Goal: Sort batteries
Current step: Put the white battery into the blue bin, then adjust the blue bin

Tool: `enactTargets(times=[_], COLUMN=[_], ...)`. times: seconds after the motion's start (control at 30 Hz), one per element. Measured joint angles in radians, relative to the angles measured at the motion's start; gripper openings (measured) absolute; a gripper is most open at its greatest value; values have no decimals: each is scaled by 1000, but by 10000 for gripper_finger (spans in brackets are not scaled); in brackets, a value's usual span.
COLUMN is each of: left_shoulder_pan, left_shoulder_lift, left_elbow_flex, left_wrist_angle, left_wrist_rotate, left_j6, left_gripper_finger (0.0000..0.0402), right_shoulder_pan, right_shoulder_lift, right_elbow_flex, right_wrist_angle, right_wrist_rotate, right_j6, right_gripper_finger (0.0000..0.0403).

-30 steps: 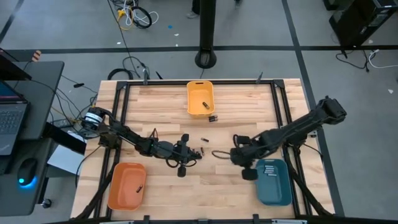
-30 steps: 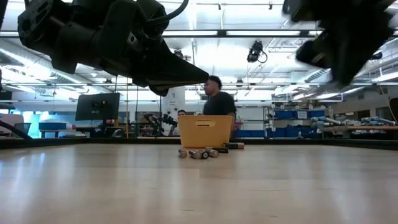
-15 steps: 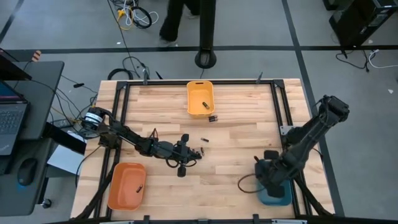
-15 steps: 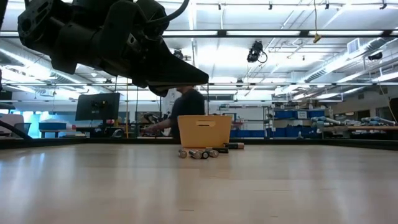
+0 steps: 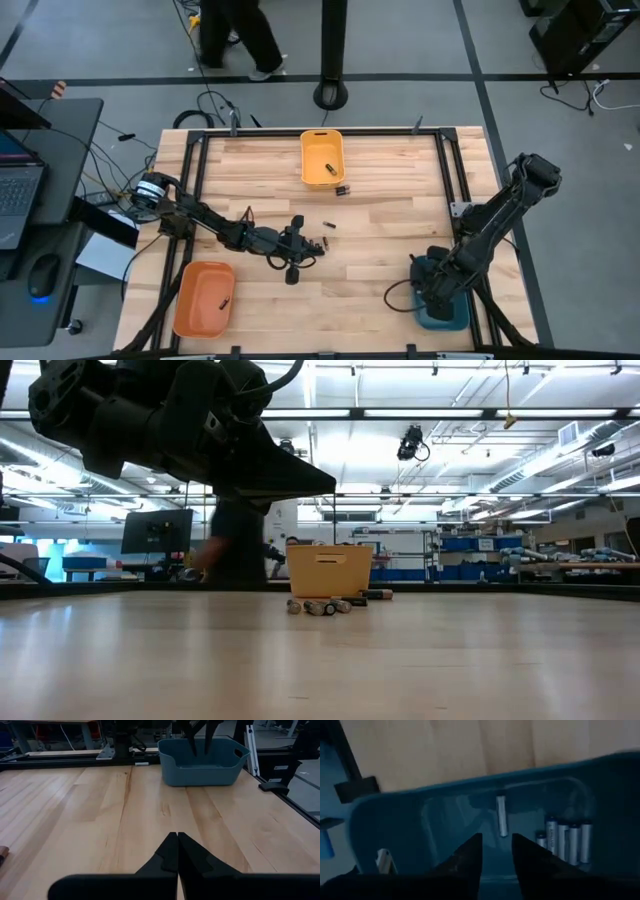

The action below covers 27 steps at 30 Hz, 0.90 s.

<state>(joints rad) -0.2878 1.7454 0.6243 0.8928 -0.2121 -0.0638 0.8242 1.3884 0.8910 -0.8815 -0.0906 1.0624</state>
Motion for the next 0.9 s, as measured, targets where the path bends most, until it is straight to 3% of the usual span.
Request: enactTargets(times=[0.17,0.4,0.67,0.9], left_shoulder_pan=[0,0,0,0], left_shoulder_lift=[0,0,0,0], left_elbow_flex=[0,0,0,0], left_wrist_angle=[0,0,-1,-10], left_wrist_rotate=[0,0,0,0], left_j6=[0,0,0,0], left_gripper_finger=[6,6,6,6], right_shoulder_pan=[-39,-153,-282,-329], right_shoulder_lift=[0,-1,-1,-1], right_elbow_flex=[62,118,53,53], right_wrist_angle=[-145,-437,-326,-301], right_wrist_rotate=[40,207,141,90], right_j6=[-49,-138,-335,-393], right_gripper_finger=[147,153,110,50])
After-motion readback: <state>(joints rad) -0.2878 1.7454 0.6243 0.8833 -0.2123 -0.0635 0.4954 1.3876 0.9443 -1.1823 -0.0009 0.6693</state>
